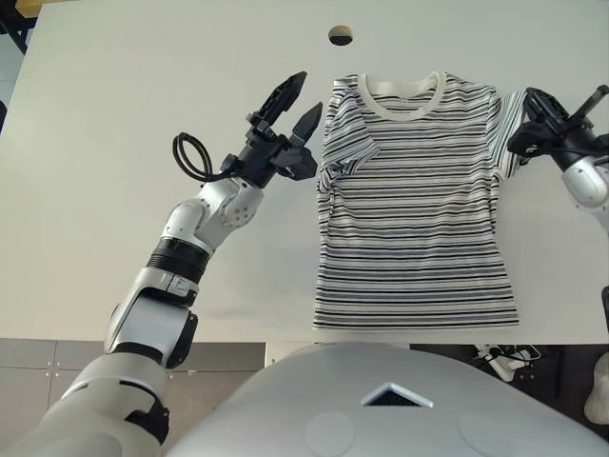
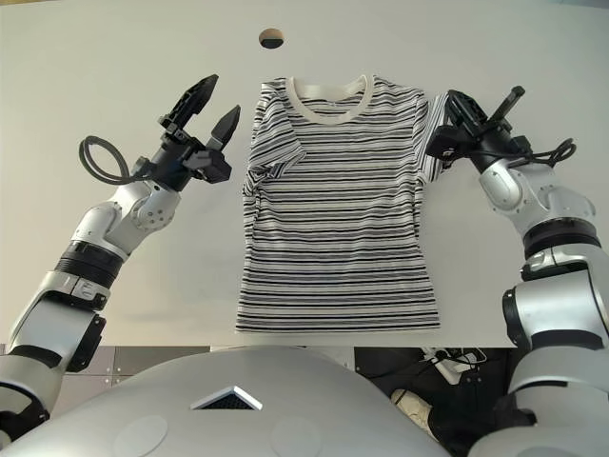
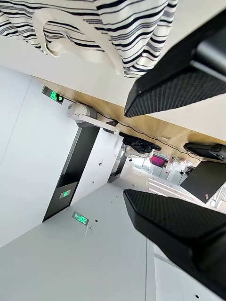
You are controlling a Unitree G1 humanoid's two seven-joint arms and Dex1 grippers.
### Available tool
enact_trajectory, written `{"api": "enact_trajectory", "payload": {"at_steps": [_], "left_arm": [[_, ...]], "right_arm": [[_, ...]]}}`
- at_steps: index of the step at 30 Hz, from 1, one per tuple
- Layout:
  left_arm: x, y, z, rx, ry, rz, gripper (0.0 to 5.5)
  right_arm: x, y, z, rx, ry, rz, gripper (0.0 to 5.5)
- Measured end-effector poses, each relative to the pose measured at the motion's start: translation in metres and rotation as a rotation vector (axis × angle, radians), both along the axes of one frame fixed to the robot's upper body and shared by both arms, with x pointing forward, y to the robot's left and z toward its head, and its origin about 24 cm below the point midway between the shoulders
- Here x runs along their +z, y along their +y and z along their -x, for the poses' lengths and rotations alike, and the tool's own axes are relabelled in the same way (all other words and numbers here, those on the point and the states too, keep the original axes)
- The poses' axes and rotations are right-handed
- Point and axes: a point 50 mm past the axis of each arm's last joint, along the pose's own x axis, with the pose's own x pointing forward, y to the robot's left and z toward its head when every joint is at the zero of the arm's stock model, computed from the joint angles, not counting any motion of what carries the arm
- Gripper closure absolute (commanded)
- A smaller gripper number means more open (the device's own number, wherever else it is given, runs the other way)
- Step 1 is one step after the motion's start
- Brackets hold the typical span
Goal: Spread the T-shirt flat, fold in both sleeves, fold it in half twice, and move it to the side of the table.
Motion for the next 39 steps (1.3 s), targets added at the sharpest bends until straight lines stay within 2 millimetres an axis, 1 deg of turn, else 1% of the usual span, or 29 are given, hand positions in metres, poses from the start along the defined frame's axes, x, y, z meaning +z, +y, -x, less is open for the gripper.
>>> {"api": "enact_trajectory", "payload": {"at_steps": [6, 8, 13, 15, 21, 26, 30, 34, 36, 39], "left_arm": [[-0.002, -0.005, 0.001, -0.006, 0.008, 0.013, 2.64], [-0.002, -0.005, 0.001, -0.007, 0.009, 0.014, 2.64], [-0.003, -0.005, 0.001, -0.007, 0.013, 0.013, 2.64], [-0.005, -0.005, 0.001, -0.006, 0.019, 0.011, 2.64], [-0.007, -0.006, 0.002, -0.007, 0.029, 0.008, 2.64], [-0.009, -0.007, 0.002, -0.005, 0.038, 0.013, 2.64], [-0.011, -0.008, 0.002, -0.006, 0.045, 0.017, 2.64], [-0.012, -0.008, 0.002, -0.007, 0.05, 0.017, 2.64], [-0.012, -0.008, 0.002, -0.008, 0.05, 0.017, 2.64], [-0.012, -0.008, 0.002, -0.008, 0.05, 0.017, 2.64]], "right_arm": [[0.002, 0.017, -0.001, 0.095, 0.009, 0.014, 5.36], [-0.003, 0.02, 0.0, 0.112, 0.034, 0.036, 5.36], [-0.023, 0.036, 0.005, 0.174, 0.11, 0.076, 5.36], [-0.027, 0.041, 0.005, 0.19, 0.123, 0.082, 5.36], [-0.027, 0.05, -0.002, 0.218, 0.111, 0.107, 5.36], [-0.024, 0.062, -0.008, 0.243, 0.069, 0.102, 5.36], [-0.015, 0.055, -0.014, 0.206, 0.022, 0.11, 5.36], [-0.003, 0.039, -0.017, 0.167, -0.008, 0.132, 5.36], [0.004, 0.028, -0.016, 0.147, -0.008, 0.15, 5.36], [0.008, 0.02, -0.015, 0.128, -0.005, 0.153, 5.36]]}}
